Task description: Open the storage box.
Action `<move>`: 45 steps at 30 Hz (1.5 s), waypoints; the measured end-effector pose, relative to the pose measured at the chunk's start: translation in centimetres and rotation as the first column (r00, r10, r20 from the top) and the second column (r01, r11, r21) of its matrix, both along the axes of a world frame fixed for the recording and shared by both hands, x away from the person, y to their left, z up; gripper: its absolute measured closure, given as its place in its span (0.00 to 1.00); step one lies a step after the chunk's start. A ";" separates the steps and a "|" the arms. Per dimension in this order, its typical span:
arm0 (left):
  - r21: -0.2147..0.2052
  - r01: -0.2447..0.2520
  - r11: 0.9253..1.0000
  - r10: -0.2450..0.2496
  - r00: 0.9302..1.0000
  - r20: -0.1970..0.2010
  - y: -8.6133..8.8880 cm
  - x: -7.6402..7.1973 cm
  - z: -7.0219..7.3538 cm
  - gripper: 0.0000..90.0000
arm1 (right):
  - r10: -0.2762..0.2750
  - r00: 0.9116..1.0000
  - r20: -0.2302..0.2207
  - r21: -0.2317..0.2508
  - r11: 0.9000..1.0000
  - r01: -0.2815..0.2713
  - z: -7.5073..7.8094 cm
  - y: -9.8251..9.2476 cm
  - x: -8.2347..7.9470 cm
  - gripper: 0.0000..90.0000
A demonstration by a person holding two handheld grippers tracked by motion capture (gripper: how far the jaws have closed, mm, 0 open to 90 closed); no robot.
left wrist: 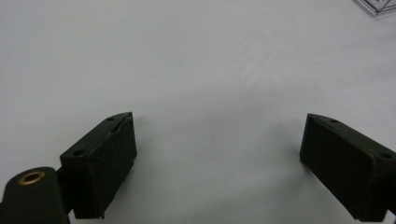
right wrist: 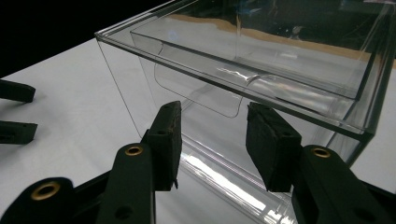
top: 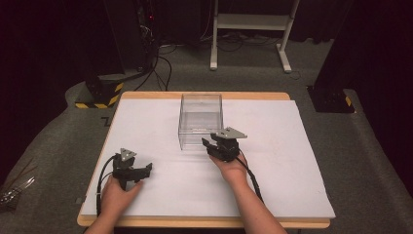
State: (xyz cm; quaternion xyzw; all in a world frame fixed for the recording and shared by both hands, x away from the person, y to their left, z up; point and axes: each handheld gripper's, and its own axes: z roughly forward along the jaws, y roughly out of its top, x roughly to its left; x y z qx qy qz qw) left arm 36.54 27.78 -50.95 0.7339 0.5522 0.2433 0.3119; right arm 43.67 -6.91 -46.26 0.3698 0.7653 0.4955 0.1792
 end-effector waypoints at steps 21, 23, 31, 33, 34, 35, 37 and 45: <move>-0.001 0.001 1.000 -0.001 1.000 -0.001 0.0 0.0 0.0 0.12 | 0.070 0.997 0.006 0.041 0.997 -0.071 -0.3 -0.3 1.2 0.81; 0.000 0.001 1.000 -0.001 1.000 -0.001 0.0 0.0 0.0 0.12 | 0.075 0.997 0.015 0.035 0.997 -0.076 -0.3 -0.5 1.2 0.83; 0.000 0.001 1.000 -0.001 1.000 -0.001 0.0 0.0 0.0 0.12 | 0.085 0.996 0.022 0.037 0.996 -0.086 -0.4 -0.9 0.8 0.88; 0.000 0.001 1.000 -0.001 1.000 -0.001 0.0 0.0 0.0 0.12 | 0.092 0.995 0.025 0.037 0.995 -0.093 -0.4 -1.0 0.6 0.88; -0.001 0.001 1.000 -0.001 1.000 -0.002 0.0 0.0 0.0 0.12 | 0.097 0.995 0.028 0.036 0.995 -0.098 -0.4 -1.0 0.5 0.88; -0.001 0.000 1.000 0.000 1.000 -0.001 0.0 0.0 0.0 0.12 | 0.097 0.995 0.028 0.036 0.995 -0.098 -0.4 -1.0 0.5 0.88; 0.000 0.000 1.000 0.000 1.000 0.000 0.0 0.0 0.0 0.12 | 0.107 0.994 0.033 0.041 0.993 -0.109 -0.5 -1.1 0.2 0.90; 0.001 0.001 1.000 -0.001 1.000 -0.001 0.0 0.0 0.0 0.12 | 0.139 0.989 0.044 0.044 0.989 -0.141 -0.6 -1.2 -1.4 0.91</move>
